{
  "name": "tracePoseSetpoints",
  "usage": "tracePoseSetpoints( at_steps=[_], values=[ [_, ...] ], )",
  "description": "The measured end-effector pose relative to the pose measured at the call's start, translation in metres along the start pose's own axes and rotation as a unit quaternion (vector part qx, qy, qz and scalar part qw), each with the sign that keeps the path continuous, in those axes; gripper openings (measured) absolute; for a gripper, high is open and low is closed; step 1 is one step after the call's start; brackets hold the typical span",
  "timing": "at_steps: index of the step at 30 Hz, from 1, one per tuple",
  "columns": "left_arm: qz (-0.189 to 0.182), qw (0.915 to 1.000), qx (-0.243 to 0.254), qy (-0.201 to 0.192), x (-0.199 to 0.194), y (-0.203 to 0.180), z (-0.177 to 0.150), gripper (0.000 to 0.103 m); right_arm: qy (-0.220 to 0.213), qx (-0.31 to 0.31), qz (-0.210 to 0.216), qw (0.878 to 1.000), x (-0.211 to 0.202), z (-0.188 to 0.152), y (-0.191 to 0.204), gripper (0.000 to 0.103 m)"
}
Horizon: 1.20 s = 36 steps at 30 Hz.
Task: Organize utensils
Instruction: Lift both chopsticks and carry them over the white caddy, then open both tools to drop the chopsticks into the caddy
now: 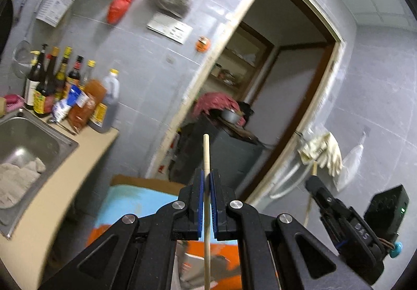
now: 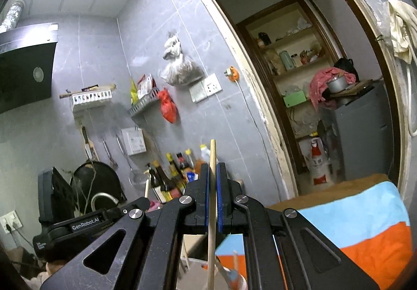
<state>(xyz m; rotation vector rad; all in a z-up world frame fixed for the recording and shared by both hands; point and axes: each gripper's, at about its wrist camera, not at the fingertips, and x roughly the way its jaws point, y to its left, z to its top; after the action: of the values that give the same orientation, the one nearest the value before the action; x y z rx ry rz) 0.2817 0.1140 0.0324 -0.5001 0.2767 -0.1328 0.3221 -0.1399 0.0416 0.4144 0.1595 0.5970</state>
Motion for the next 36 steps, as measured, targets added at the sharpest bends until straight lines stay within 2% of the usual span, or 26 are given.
tracePoseSetpoints(
  at_steps=[5, 16, 25, 36],
  values=[
    [0.018, 0.9996, -0.009, -0.018, 0.012, 0.034, 0.004, 0.005, -0.032, -0.013, -0.012, 0.999, 0.021, -0.016, 0.018, 0.004],
    [0.046, 0.9981, 0.013, -0.039, 0.036, 0.067, -0.011, 0.005, -0.045, -0.033, -0.052, 0.997, 0.061, -0.046, 0.028, 0.004],
    [0.057, 0.9975, 0.027, -0.031, 0.035, 0.076, -0.021, 0.005, -0.025, -0.056, -0.066, 0.996, 0.077, -0.068, 0.032, 0.004],
    [0.042, 0.9981, 0.045, 0.002, 0.031, 0.071, -0.027, 0.005, -0.005, -0.062, -0.076, 0.995, 0.075, -0.078, 0.027, 0.005]
  ],
)
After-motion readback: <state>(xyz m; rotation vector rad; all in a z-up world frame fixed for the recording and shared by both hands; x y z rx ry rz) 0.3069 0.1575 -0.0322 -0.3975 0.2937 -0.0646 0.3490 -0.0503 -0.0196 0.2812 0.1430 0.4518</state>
